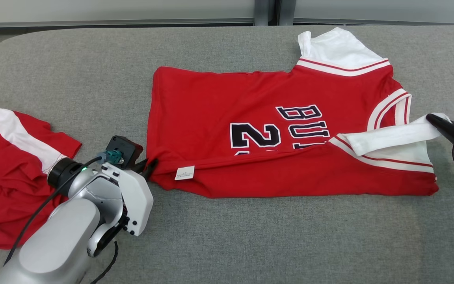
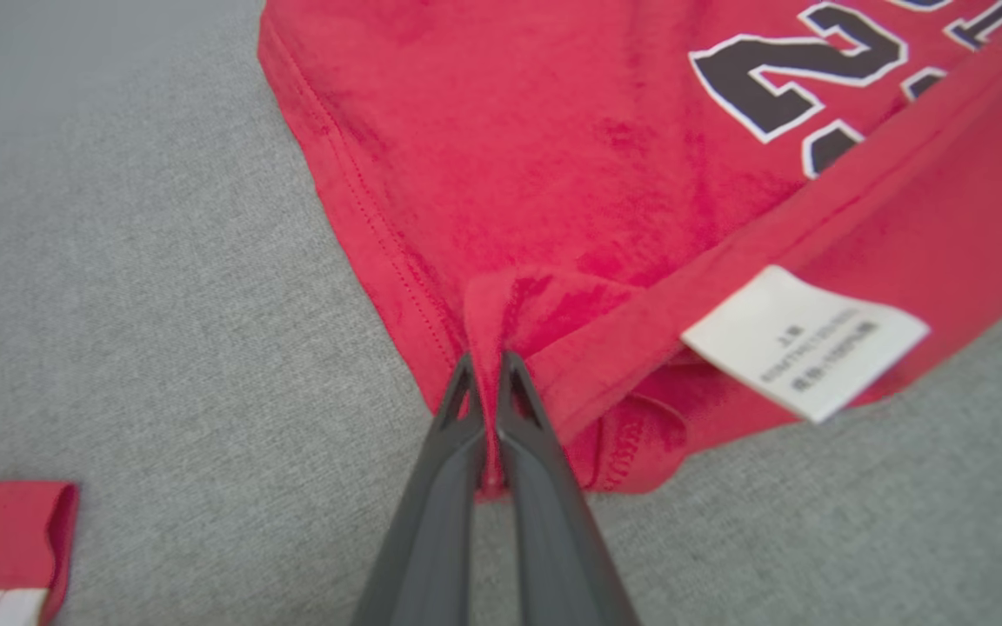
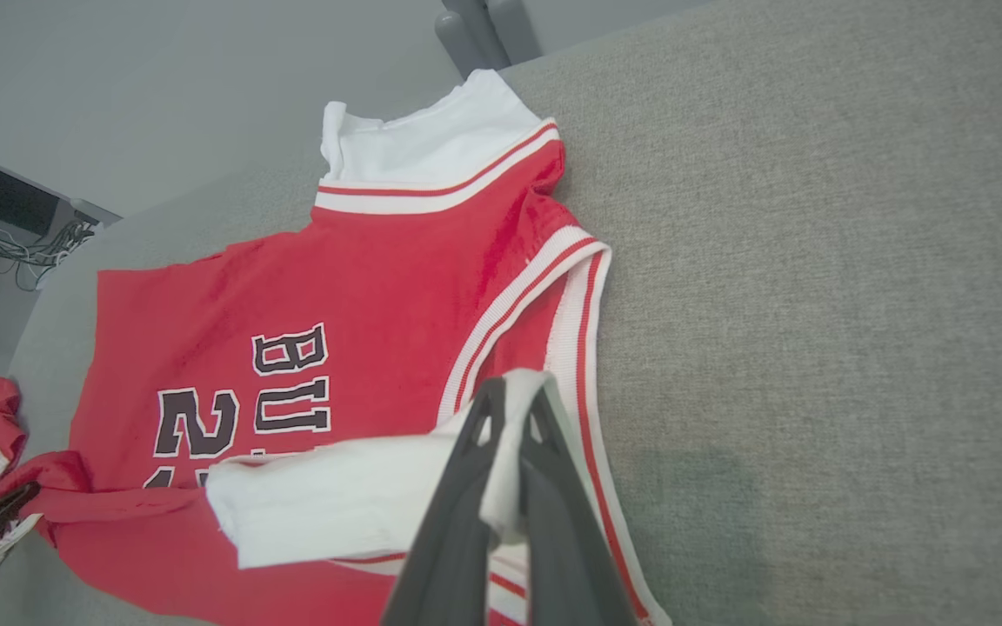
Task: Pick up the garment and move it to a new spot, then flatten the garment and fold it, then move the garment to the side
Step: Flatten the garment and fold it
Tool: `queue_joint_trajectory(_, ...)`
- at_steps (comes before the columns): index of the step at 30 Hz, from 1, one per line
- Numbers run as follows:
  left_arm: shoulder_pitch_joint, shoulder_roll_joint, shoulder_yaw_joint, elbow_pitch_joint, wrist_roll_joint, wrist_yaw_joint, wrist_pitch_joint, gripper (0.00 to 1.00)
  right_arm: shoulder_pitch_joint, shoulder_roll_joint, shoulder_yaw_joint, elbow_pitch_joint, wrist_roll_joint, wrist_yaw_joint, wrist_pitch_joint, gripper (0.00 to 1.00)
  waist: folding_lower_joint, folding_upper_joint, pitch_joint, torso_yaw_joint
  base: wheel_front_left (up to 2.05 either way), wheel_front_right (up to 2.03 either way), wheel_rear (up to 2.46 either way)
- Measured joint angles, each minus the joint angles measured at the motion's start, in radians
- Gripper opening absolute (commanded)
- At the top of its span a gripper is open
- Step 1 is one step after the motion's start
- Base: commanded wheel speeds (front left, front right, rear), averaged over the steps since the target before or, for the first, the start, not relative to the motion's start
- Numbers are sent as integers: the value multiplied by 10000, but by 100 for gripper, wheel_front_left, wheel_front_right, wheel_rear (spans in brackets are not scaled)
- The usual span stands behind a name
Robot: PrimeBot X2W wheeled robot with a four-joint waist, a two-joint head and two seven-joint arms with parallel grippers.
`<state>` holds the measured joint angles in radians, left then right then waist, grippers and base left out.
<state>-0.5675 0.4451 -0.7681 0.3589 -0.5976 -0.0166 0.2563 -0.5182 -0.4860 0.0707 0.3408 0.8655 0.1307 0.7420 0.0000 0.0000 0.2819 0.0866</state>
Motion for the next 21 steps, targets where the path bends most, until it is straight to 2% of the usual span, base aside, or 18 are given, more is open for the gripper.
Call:
queue_joint_trajectory(1, -48, -12, -6, 44, -4, -2, 4, 0, -21, 4, 19, 58, 65, 0, -54, 0, 0, 0, 10, -1, 0, 0, 0)
queue_joint_trajectory(2, -90, -25, -21, 77, -42, -17, 71, 6, -36, 25, 0, 136, 105, 0, -211, 44, 0, 0, 15, -4, 0, 0, 0)
queue_joint_trajectory(3, -95, -50, -40, 104, -100, -79, 109, 33, -72, 59, -48, 284, 190, 2, -247, 100, 1, 0, 12, -5, 0, 0, 0)
queue_joint_trajectory(4, -90, -79, -50, 123, -142, -90, 117, 50, -95, 73, -19, 372, 245, 0, -238, 100, 0, 0, 4, -5, 0, 0, 0)
queue_joint_trajectory(5, -90, -102, -29, 123, -176, -88, 61, 87, -109, 82, 17, 391, 244, 0, -267, 100, 0, 0, -2, -3, 0, 0, 0)
queue_joint_trajectory(6, -90, -115, 31, 125, -205, -61, -29, 100, -142, 94, 17, 399, 240, 0, -422, 100, 0, 0, -4, 0, 0, 0, 0)
queue_joint_trajectory(12, -54, -209, 293, 213, -205, 272, -736, 100, -148, 107, 69, 543, 293, 0, -1149, 100, 0, 0, -156, 40, 0, 0, 0)
queue_joint_trajectory(17, 244, -295, 1022, 79, -481, 759, -2021, 100, 402, 203, 242, 21, 318, 0, -2924, 100, 0, 0, -589, 86, 0, 0, 0)
queue_joint_trajectory(21, 649, -621, 1810, -238, -945, 1175, -3315, 100, 1096, 263, 662, -825, 140, 0, -4778, 100, 0, 0, -952, 97, 0, 0, 0)
